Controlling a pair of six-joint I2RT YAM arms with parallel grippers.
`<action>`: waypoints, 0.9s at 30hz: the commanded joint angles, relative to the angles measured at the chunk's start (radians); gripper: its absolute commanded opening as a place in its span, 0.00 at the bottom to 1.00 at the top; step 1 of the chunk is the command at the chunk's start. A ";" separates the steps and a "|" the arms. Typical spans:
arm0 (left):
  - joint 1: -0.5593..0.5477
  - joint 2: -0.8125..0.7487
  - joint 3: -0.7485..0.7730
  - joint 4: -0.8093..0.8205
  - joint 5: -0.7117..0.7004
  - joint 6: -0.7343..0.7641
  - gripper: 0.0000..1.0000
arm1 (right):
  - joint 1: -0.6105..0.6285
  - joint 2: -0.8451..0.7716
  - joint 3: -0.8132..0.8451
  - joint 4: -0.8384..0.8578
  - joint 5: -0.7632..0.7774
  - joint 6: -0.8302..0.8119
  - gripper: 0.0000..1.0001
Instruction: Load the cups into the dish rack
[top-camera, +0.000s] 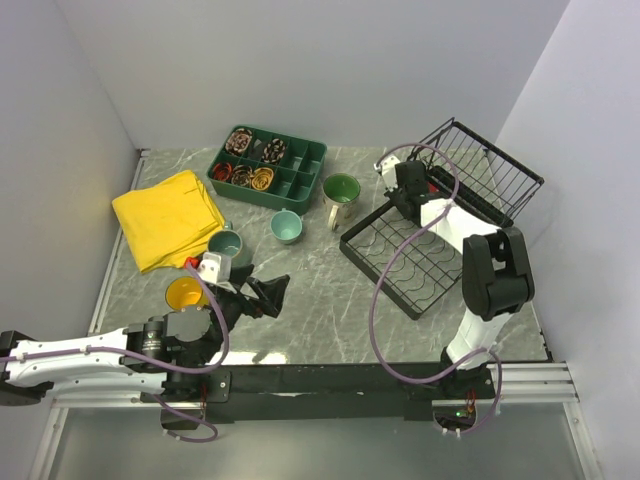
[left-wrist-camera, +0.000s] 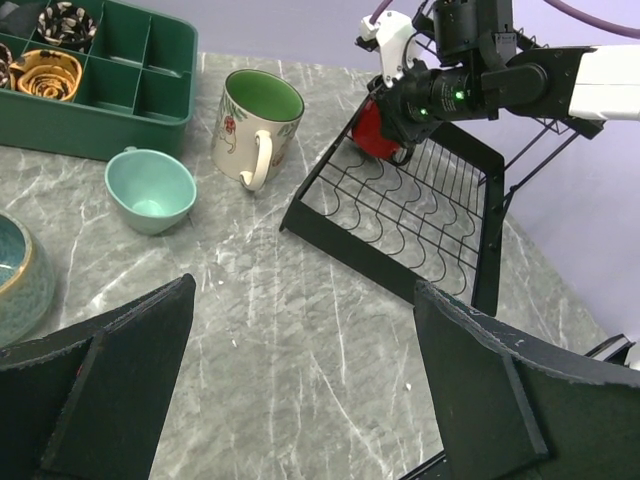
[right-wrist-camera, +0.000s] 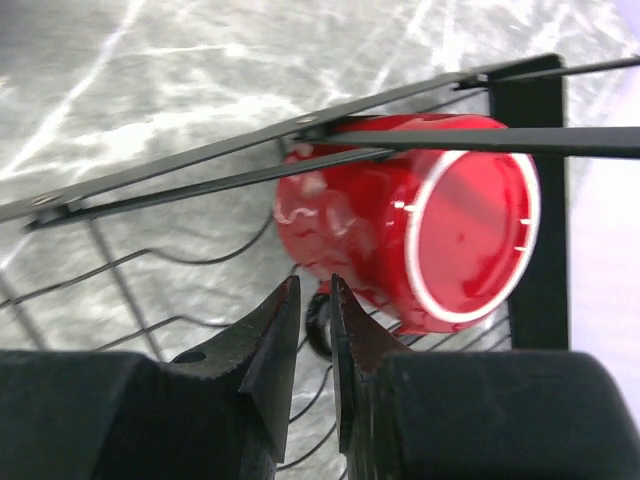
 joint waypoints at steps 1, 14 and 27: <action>-0.004 0.001 0.024 0.042 0.000 -0.034 0.96 | -0.006 -0.139 0.019 -0.058 -0.129 0.017 0.26; 0.195 0.149 0.139 -0.036 0.210 -0.204 0.96 | -0.011 -0.574 -0.126 -0.194 -0.529 0.121 0.48; 0.718 0.719 0.568 -0.246 0.893 -0.190 0.96 | -0.156 -0.881 -0.240 -0.228 -0.845 0.265 0.80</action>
